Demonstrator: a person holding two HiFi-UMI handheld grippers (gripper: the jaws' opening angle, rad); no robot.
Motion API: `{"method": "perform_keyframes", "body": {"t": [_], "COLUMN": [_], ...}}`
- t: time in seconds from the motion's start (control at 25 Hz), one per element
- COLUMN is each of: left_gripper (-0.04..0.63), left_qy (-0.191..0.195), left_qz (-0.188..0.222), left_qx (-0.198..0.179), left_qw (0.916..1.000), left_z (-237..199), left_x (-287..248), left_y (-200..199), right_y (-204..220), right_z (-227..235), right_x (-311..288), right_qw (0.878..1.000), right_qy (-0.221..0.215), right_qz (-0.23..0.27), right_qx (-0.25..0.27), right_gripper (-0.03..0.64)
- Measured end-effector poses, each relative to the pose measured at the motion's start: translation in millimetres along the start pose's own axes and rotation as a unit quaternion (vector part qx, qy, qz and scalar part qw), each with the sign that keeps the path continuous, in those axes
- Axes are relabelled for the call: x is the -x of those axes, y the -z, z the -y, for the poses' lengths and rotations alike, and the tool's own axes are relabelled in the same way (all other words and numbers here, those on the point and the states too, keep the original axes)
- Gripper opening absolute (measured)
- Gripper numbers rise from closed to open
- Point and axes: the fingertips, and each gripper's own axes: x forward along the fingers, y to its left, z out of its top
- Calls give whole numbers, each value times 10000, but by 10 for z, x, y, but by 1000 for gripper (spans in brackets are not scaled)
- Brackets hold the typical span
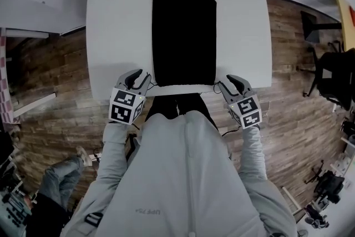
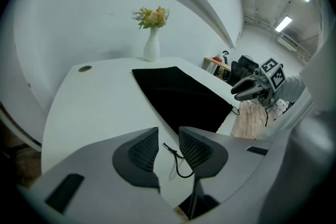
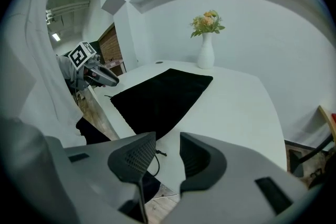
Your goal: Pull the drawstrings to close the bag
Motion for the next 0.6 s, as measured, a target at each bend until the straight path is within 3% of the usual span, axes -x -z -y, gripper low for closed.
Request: {"method": "perform_keyframes", "body": {"t": [0.4,0.6], "left_gripper": [158,172], "left_qy": [0,-22], "left_qz": [-378,-401], "left_qx": [122,271], "left_qw": [9992,9988], "left_z": [58,61], "left_x": [-129,-184], "left_y": [309,366], "right_y": [212,237], "right_z": [-160,-156], "right_x": [-162,-202], "right_qw": [9966,9962], "right_qy": [-219,-233], "right_qz": [-513,-561], "right_qx": [603,626], "right_gripper": [140,140]}}
